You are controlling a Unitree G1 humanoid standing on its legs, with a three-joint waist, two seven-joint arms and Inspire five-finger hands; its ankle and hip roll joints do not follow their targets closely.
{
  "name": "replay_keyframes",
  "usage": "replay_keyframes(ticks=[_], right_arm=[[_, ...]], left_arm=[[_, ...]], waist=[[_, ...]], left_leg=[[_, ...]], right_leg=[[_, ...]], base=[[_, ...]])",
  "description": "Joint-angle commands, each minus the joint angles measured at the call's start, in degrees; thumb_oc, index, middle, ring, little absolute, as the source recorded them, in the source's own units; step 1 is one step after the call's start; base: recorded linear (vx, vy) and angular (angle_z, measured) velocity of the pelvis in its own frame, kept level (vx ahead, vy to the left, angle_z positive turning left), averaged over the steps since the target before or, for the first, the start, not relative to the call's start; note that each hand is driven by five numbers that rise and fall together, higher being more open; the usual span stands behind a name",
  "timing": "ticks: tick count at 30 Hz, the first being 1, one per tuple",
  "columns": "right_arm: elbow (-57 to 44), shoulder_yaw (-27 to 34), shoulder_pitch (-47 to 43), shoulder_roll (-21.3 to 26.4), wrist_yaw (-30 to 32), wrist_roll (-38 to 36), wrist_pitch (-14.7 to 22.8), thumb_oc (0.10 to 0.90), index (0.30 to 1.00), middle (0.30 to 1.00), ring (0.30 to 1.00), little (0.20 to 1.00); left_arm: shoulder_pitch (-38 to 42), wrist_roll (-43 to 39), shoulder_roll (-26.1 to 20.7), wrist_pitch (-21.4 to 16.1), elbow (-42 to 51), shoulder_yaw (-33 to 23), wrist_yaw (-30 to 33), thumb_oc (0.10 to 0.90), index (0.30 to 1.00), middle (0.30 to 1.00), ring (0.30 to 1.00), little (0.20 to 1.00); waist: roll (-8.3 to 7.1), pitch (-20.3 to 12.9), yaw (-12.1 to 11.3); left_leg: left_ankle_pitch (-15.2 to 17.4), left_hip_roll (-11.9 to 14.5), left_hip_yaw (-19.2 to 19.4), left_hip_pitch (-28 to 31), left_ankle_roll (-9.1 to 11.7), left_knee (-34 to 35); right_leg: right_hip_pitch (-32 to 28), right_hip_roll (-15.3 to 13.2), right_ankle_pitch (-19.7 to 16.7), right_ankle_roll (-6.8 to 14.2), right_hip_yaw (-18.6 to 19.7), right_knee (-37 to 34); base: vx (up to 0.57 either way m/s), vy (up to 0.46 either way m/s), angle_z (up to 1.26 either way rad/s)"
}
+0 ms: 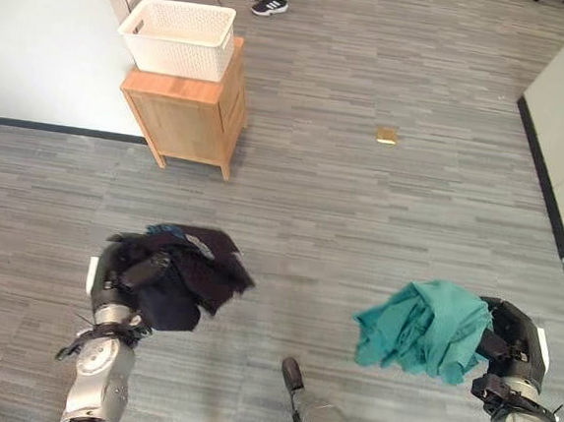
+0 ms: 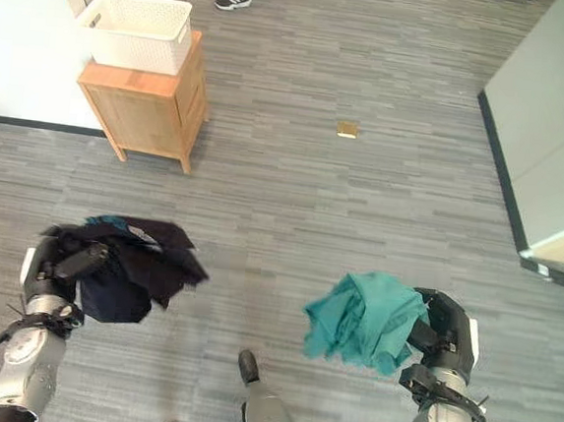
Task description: Pick up bed clothes into laundry basket.
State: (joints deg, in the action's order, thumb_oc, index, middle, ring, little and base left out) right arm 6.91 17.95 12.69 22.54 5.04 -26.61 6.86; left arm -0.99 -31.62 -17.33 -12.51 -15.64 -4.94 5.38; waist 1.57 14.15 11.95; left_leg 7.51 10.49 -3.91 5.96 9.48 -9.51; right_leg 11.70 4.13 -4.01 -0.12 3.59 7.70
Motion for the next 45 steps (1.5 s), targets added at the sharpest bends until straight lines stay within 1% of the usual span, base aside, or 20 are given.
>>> replay_keyframes(ticks=[1,2,4,8,10,14,18,20,22,24,26,28,30,31,32,35,37,39,41,45], right_arm=[[-5.90,7.30,-5.14,4.59,-0.19,-5.87,9.25,0.400,0.300,0.300,0.300,0.300],[-5.38,7.57,-5.86,5.13,0.60,-6.03,9.75,0.400,0.300,0.300,0.300,0.300],[-5.08,7.51,-6.39,6.18,1.46,-5.71,9.50,0.400,0.300,0.300,0.300,0.300],[-5.03,6.46,-7.27,9.83,1.73,-4.28,8.87,0.400,0.300,0.300,0.300,0.300],[-4.94,6.26,-7.20,10.15,1.63,-3.98,8.72,0.400,0.300,0.300,0.300,0.300],[-4.70,5.70,-7.52,9.65,2.01,-2.92,8.73,0.400,0.300,0.300,0.300,0.300],[-4.84,6.50,-7.95,9.44,2.67,-2.46,8.67,0.400,0.300,0.300,0.300,0.300],[-4.35,5.86,-9.42,9.52,3.02,-2.22,8.80,0.400,0.300,0.300,0.300,0.300],[-4.49,5.54,-10.06,9.23,2.64,-2.48,8.45,0.400,0.300,0.300,0.300,0.300],[-4.50,5.82,-10.45,8.89,2.70,-2.95,8.40,0.400,0.300,0.300,0.300,0.300],[-4.23,4.41,-12.27,7.57,2.96,-3.77,8.81,0.400,0.300,0.300,0.300,0.300],[-4.02,3.67,-12.40,7.15,2.94,-3.07,8.53,0.400,0.300,0.300,0.300,0.300],[-4.68,2.80,-12.78,6.70,2.56,-2.38,8.27,0.400,0.300,0.300,0.300,0.300],[-5.29,2.03,-12.75,6.35,2.00,-1.62,7.82,0.400,0.300,0.300,0.300,0.300],[-5.33,1.99,-12.81,6.32,2.01,-1.60,7.80,0.400,0.300,0.300,0.300,0.300],[-5.25,2.26,-12.68,5.81,1.40,-1.01,6.87,0.400,0.300,0.300,0.300,0.300],[-4.64,3.27,-12.30,4.85,1.93,-1.45,7.19,0.400,0.300,0.300,0.300,0.300],[-4.09,4.59,-10.99,3.30,2.45,-1.88,7.57,0.400,0.300,0.300,0.300,0.300],[-4.06,5.82,-10.20,2.57,3.09,-1.65,7.89,0.400,0.300,0.300,0.300,0.300],[-6.06,6.75,-9.07,1.08,1.92,-3.46,9.15,0.400,0.300,0.300,0.300,0.300]], left_arm=[[5.78,-3.08,-3.81,-6.49,6.96,-1.49,-2.02,0.400,0.300,0.300,0.300,0.300],[6.25,-3.70,-3.67,-6.39,6.62,-1.16,-1.97,0.400,0.300,0.300,0.300,0.300],[7.16,-3.91,-3.71,-6.07,5.87,-0.58,-2.25,0.400,0.300,0.300,0.300,0.300],[8.28,-4.30,-3.17,-6.22,3.97,1.66,-1.87,0.400,0.300,0.300,0.300,0.300],[8.53,-4.30,-3.06,-6.36,3.13,2.08,-1.76,0.400,0.300,0.300,0.300,0.300],[7.68,-3.15,-2.99,-6.12,2.63,2.35,-1.42,0.400,0.300,0.300,0.300,0.300],[6.83,-2.54,-2.80,-5.86,2.72,1.30,-1.30,0.400,0.300,0.300,0.300,0.300],[5.41,-2.47,-2.58,-6.12,3.15,0.10,-0.80,0.400,0.300,0.300,0.300,0.300],[4.23,-3.21,-2.32,-6.19,3.91,-1.12,-0.87,0.400,0.300,0.300,0.300,0.300],[3.88,-3.13,-2.24,-6.30,4.20,-1.38,-0.80,0.400,0.300,0.300,0.300,0.300],[5.07,-3.23,-3.47,-6.80,4.31,-1.18,-0.29,0.400,0.300,0.300,0.300,0.300],[5.99,-2.82,-4.43,-7.00,4.40,-0.88,-0.07,0.400,0.300,0.300,0.300,0.300],[7.02,-2.38,-5.32,-6.91,4.30,-0.43,0.13,0.400,0.300,0.300,0.300,0.300],[7.78,-1.98,-6.03,-6.93,4.35,-0.32,0.47,0.400,0.300,0.300,0.300,0.300],[7.81,-1.98,-6.05,-6.93,4.35,-0.39,0.47,0.400,0.300,0.300,0.300,0.300],[7.52,-1.95,-7.36,-6.71,4.66,-1.20,0.08,0.400,0.300,0.300,0.300,0.300],[7.70,-2.16,-8.18,-6.91,4.91,-1.44,0.10,0.400,0.300,0.300,0.300,0.300],[8.78,-2.42,-8.76,-7.09,4.99,-0.99,-0.16,0.400,0.300,0.300,0.300,0.300],[9.89,-2.52,-8.87,-7.24,5.20,-0.41,-0.19,0.400,0.300,0.300,0.300,0.300],[11.21,-2.79,-8.34,-7.63,4.47,0.83,-0.51,0.400,0.300,0.300,0.300,0.300]], waist=[[-1.76,-4.46,-0.24],[-2.78,-3.73,-0.41],[-3.26,-3.43,-0.84],[-2.44,-2.53,-1.93],[-2.37,-2.38,-2.09],[-2.61,-1.72,-4.05],[-2.36,-1.71,-5.21],[-2.61,-1.87,-7.34],[-2.43,-2.47,-7.94],[-2.18,-3.24,-8.41],[-2.54,-3.76,-9.08],[-2.80,-4.04,-9.36],[-2.35,-4.15,-9.12],[-2.31,-3.71,-8.37],[-2.18,-3.67,-8.54],[-2.17,-2.43,-7.54],[-1.06,-1.55,-6.76],[0.22,-1.10,-5.94],[0.49,-1.02,-4.59],[-0.32,-1.45,-1.59]], left_leg=[[-14.27,-2.07,2.10,-0.53,-2.17,-16.64],[-13.84,-1.57,3.38,-3.26,-3.29,-20.05],[-13.24,1.04,8.62,-5.48,-3.88,-16.80],[-8.39,-2.56,10.87,-10.25,-3.51,-2.98],[-8.44,-4.33,10.14,-11.72,-3.66,0.24],[-12.37,-9.38,6.64,-17.71,-4.24,6.71],[-14.33,-9.35,9.00,-18.26,-4.25,10.33],[-14.77,-10.19,6.68,-18.57,-3.92,9.95],[-14.61,-9.52,6.96,-18.06,-4.12,10.95],[-14.75,-9.01,9.44,-17.00,-4.62,11.86],[-13.20,-8.98,13.09,-16.83,-6.10,10.86],[-12.20,-9.61,13.53,-16.37,-6.87,11.19],[-11.41,-9.57,14.63,-15.74,-7.67,11.80],[-10.20,-10.12,15.75,-13.93,-8.45,12.77],[-10.47,-9.80,15.91,-14.09,-8.38,12.75],[-8.77,-10.07,17.90,-10.56,-8.60,13.48],[-8.79,-8.95,17.63,-9.31,-7.88,13.87],[-8.09,-7.73,16.88,-8.32,-7.08,14.08],[-7.01,-7.42,15.50,-7.17,-6.41,14.08],[-4.19,-8.38,12.43,-4.23,-5.59,13.47]], right_leg=[[-0.31,-0.96,4.48,3.82,4.95,-1.78],[-1.38,-1.80,4.59,3.18,5.07,-2.12],[-3.75,-2.34,5.76,2.46,5.81,-2.86],[-6.09,-3.64,8.17,2.87,5.43,-2.88],[-7.20,-3.76,8.95,2.98,5.45,-3.02],[-11.71,-0.97,9.44,2.25,8.86,-4.26],[-13.99,-0.28,10.87,2.01,11.22,-4.42],[-17.75,-1.42,13.03,2.94,14.76,-5.03],[-18.15,-1.63,13.49,3.54,16.43,-5.20],[-18.33,-3.40,13.43,4.50,17.30,-6.05],[-17.36,-6.50,12.89,6.77,18.91,-6.54],[-16.40,-8.09,13.24,7.75,18.81,-5.49],[-14.17,-8.04,12.82,8.80,19.66,-1.56],[-12.03,-8.69,11.82,10.57,19.35,2.33],[-11.74,-8.36,11.51,10.56,19.58,2.42],[-8.73,-8.86,4.96,13.16,20.99,6.68],[-6.02,-8.82,1.69,13.46,22.71,6.99],[-2.71,-9.82,1.72,12.49,23.21,4.76],[0.16,-10.70,2.46,12.37,23.39,1.71],[2.29,-9.36,3.40,13.47,25.89,-3.98]], base=[[0.22,-0.338,0.16],[0.17,-0.308,0.21],[0.19,-0.184,0.24],[0.20,-0.010,0.15],[0.15,-0.022,0.21],[0.24,-0.075,-0.10],[0.29,0.021,-0.33],[0.38,0.119,-1.04],[0.24,0.156,-1.17],[0.30,0.264,-0.95],[0.23,0.282,-1.07],[0.21,0.224,-0.69],[0.20,0.196,-0.52],[0.08,0.086,-0.41],[0.17,0.127,-0.52],[0.12,0.040,-0.51],[0.14,-0.018,-0.17],[0.16,-0.051,0.16],[0.17,-0.075,0.27],[0.23,-0.092,0.60]])
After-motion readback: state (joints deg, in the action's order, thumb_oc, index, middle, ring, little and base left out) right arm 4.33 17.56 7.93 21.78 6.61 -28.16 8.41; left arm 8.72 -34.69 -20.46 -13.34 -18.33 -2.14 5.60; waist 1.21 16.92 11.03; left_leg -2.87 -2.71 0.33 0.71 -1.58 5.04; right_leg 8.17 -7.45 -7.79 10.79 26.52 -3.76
